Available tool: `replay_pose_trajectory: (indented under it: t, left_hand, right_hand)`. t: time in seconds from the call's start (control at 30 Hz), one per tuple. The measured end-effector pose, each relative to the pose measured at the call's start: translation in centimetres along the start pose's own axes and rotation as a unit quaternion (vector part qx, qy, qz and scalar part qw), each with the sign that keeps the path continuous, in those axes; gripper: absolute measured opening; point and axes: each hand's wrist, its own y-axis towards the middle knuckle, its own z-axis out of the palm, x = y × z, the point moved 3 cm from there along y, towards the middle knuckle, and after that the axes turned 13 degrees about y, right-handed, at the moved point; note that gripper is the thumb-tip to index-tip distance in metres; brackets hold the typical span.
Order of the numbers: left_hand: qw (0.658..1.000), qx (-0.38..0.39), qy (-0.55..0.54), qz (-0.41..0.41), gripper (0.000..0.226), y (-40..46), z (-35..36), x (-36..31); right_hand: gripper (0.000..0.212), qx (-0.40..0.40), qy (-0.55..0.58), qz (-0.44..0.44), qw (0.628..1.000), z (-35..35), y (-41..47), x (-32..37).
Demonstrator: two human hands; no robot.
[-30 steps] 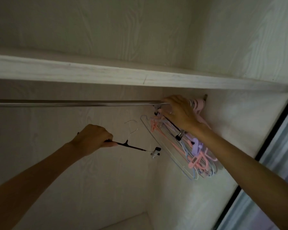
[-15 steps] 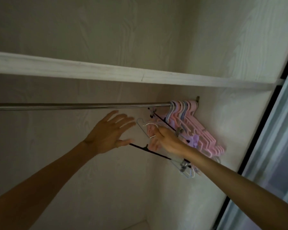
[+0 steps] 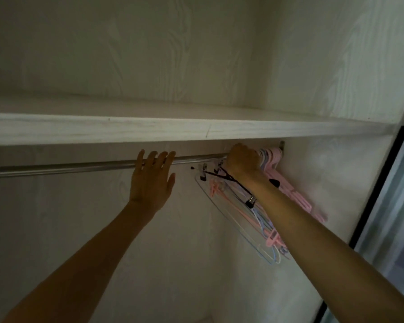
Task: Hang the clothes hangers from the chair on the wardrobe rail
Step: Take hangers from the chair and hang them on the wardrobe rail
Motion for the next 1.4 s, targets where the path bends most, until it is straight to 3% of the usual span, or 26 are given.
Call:
replay_pose_trajectory:
  t: [0.17,0.53,0.63,0.8,0.97,1.2,1.4]
  left_hand:
    - [1.000,0.010,-0.008,0.002,0.052,-0.1,-0.3,0.0]
    - [0.999,0.033,-0.019,-0.009,0.054,-0.1,-0.5,-0.2]
    - [0.999,0.040,-0.028,-0.010,0.053,-0.1,-0.6,-0.2]
    - [0.998,0.050,-0.027,-0.015,0.054,-0.1,-0.7,-0.3]
    - [0.997,0.071,-0.014,-0.012,0.054,-0.1,-0.8,-0.2]
    - [0.994,0.104,-0.006,-0.018,0.056,-0.1,-1.3,-0.4]
    - [0.993,0.115,-0.003,-0.031,0.055,0.0,-1.7,-0.8]
  right_hand:
    - [0.064,-0.017,-0.062,-0.035,0.997,3.5,0.9,0.2]
    - [0.061,0.064,0.028,-0.119,0.990,3.9,1.1,-1.3]
    - [0.061,0.033,0.047,-0.180,0.982,3.1,1.5,-2.1]
    - [0.042,-0.034,0.017,-0.312,0.949,2.3,2.6,-3.1]
    - [0.044,-0.031,0.020,-0.365,0.930,2.1,3.5,-3.6]
    - [0.056,-0.011,-0.026,-0.357,0.934,0.6,4.2,-6.2]
    - [0.051,-0.022,-0.010,-0.315,0.949,0.7,4.7,-8.3]
